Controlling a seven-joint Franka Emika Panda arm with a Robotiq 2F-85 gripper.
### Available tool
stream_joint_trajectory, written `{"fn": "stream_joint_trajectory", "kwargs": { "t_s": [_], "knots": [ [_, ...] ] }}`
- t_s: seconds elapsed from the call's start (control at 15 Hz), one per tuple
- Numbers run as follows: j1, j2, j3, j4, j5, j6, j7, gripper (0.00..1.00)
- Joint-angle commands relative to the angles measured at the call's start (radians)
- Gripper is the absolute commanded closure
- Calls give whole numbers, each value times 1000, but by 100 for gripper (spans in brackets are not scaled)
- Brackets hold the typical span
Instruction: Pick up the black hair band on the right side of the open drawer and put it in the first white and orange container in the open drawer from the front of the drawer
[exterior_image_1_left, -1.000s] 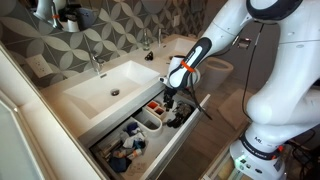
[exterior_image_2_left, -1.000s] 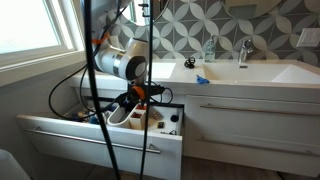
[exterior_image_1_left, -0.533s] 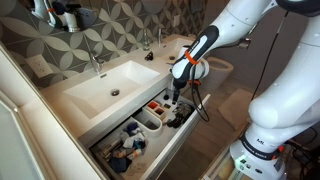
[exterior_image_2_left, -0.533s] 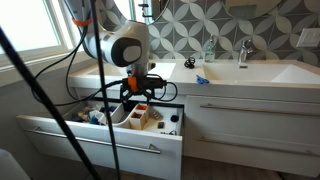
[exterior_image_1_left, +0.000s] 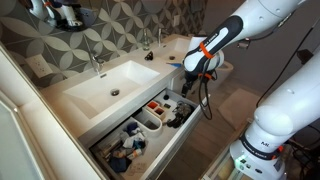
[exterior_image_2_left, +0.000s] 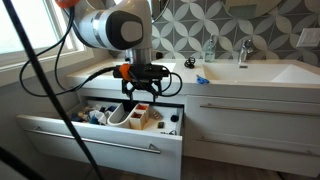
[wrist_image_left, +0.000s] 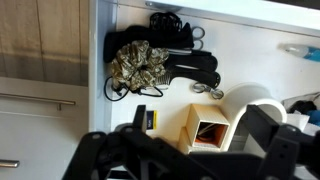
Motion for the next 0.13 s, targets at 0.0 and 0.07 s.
{"fn": "stream_joint_trajectory", "kwargs": {
  "t_s": [0.0,0.07],
  "knots": [
    [82,-11,-87,-3,-23,-10,16,0],
    [85,-18,-91,-6,-23,-14,16,0]
  ]
}}
